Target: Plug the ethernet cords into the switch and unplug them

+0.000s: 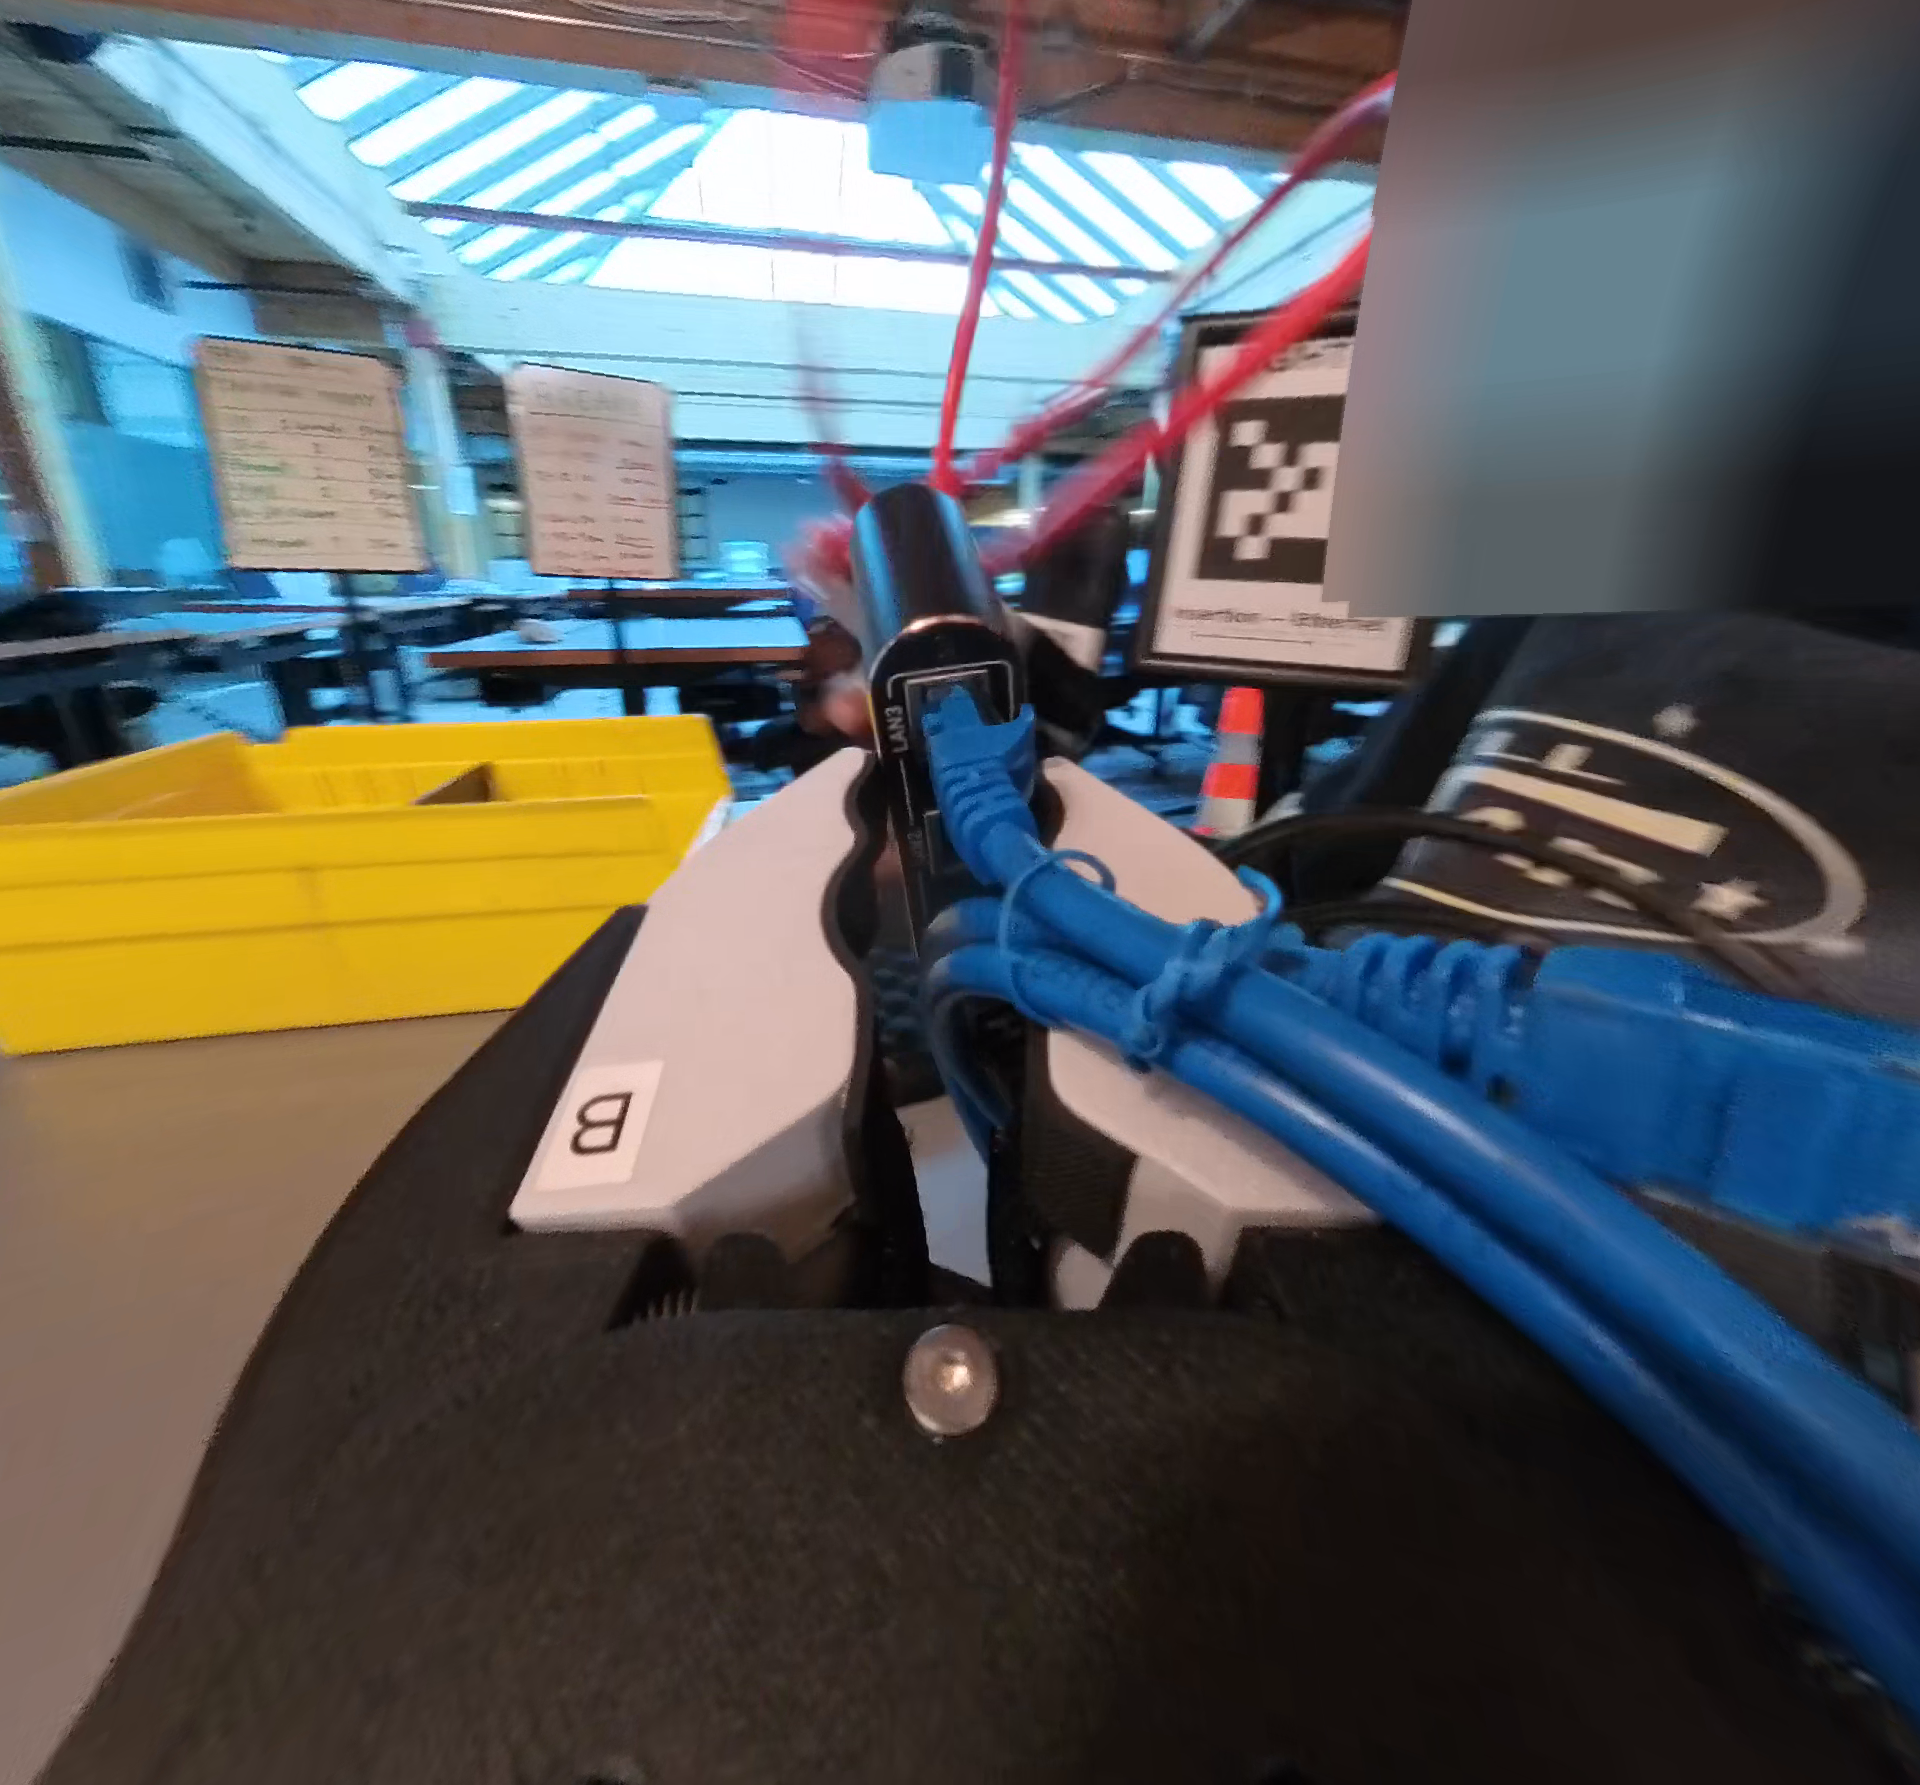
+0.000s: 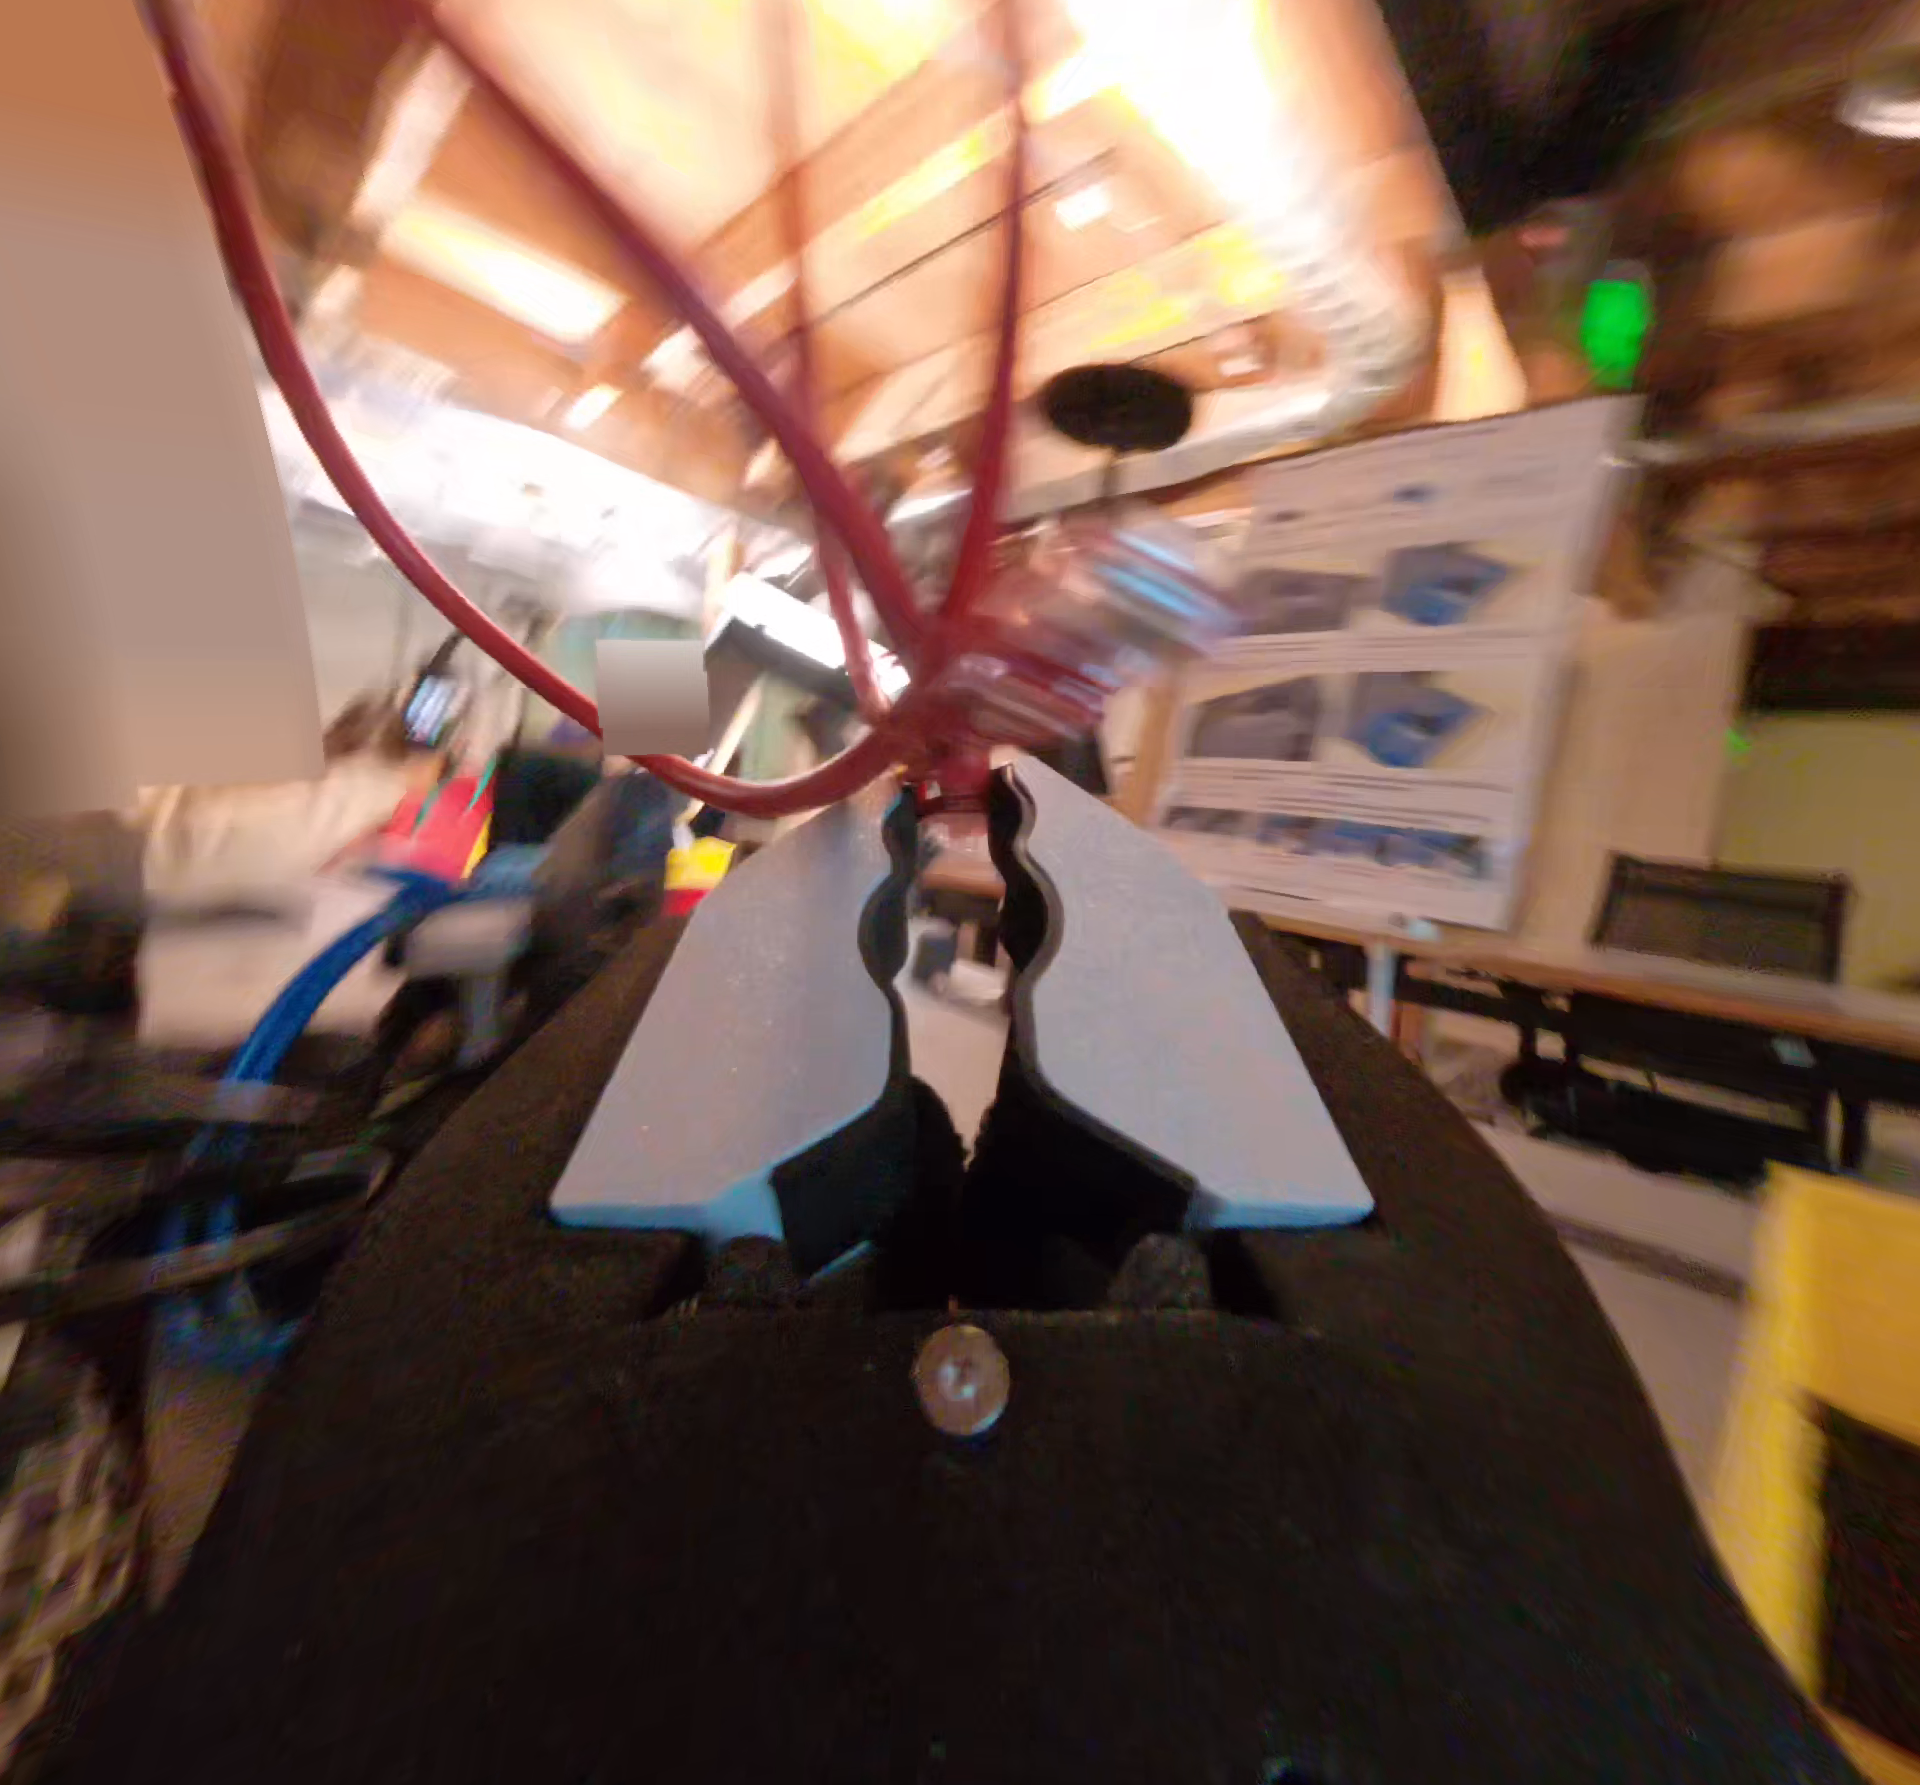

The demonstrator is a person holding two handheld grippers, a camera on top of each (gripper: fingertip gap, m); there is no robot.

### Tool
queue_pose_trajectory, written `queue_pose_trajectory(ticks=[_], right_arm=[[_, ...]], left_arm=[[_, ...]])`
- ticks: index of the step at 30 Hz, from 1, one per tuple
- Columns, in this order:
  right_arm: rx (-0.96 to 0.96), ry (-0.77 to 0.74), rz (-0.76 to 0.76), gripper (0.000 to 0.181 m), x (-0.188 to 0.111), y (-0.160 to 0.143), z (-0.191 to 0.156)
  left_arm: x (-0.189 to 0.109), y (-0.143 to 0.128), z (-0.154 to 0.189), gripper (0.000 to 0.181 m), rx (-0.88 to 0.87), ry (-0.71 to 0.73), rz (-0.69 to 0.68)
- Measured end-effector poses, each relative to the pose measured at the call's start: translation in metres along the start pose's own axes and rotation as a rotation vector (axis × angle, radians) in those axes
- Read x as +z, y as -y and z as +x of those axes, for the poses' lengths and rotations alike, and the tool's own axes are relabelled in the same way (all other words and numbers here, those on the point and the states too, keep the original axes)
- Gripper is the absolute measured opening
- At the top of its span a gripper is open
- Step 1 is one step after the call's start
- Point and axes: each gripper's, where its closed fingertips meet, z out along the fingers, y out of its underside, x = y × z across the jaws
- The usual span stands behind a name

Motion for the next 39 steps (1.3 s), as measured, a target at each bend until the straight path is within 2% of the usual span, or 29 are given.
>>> queue_pose_trajectory(ticks=[2, 4, 7, 11, 14, 16, 17, 20, 22, 24, 27, 32, 34, 37, 39], right_arm=[[0.102, -0.065, 0.029, 0.013, -0.018, 0.023, 0.046], [0.054, -0.053, -0.103, 0.013, -0.022, 0.019, 0.059], [-0.029, -0.070, -0.284, 0.013, -0.021, 0.013, 0.069], [-0.361, -0.152, -0.657, 0.013, -0.024, 0.018, 0.110], [-0.645, -0.323, -0.873, 0.014, -0.038, 0.050, 0.156], [-0.818, -0.500, -0.970, 0.014, -0.058, 0.072, 0.186], [-0.899, -0.538, -1.042, 0.014, -0.071, 0.074, 0.196], [-1.015, -0.558, -1.279, 0.014, -0.112, 0.053, 0.217], [-1.025, -0.574, -1.429, 0.013, -0.136, 0.041, 0.232], [-1.004, -0.536, -1.517, 0.013, -0.150, 0.029, 0.236], [-0.984, -0.500, -1.520, 0.013, -0.154, 0.016, 0.243], [-1.099, -0.407, -1.431, 0.013, -0.140, 0.003, 0.250], [-0.993, -0.322, -1.384, 0.013, -0.132, -0.011, 0.238], [-0.720, -0.226, -1.387, 0.013, -0.132, -0.035, 0.219], [-0.665, -0.123, -1.356, 0.008, -0.126, -0.047, 0.206]], left_arm=[[-0.010, 0.007, 0.000, 0.029, -0.085, -0.027, 0.045], [-0.011, 0.016, -0.011, 0.025, -0.168, -0.008, 0.127], [-0.015, 0.018, -0.031, 0.028, -0.216, 0.075, 0.159], [-0.028, 0.025, -0.043, 0.029, -0.219, 0.165, 0.214], [-0.028, 0.026, -0.043, 0.026, -0.225, 0.163, 0.216], [-0.024, 0.022, -0.040, 0.026, -0.209, 0.156, 0.185], [-0.023, 0.020, -0.039, 0.026, -0.200, 0.156, 0.167], [-0.019, 0.015, -0.035, 0.026, -0.181, 0.145, 0.134], [-0.016, 0.011, -0.034, 0.027, -0.177, 0.147, 0.106], [-0.014, 0.009, -0.032, 0.026, -0.154, 0.144, 0.086], [-0.014, 0.010, -0.031, 0.026, -0.139, 0.139, 0.084], [-0.017, 0.013, -0.035, 0.027, -0.167, 0.155, 0.104], [-0.017, 0.011, -0.037, 0.027, -0.169, 0.166, 0.094], [-0.017, 0.013, -0.034, 0.027, -0.161, 0.155, 0.099], [-0.016, 0.011, -0.034, 0.027, -0.155, 0.158, 0.085]])
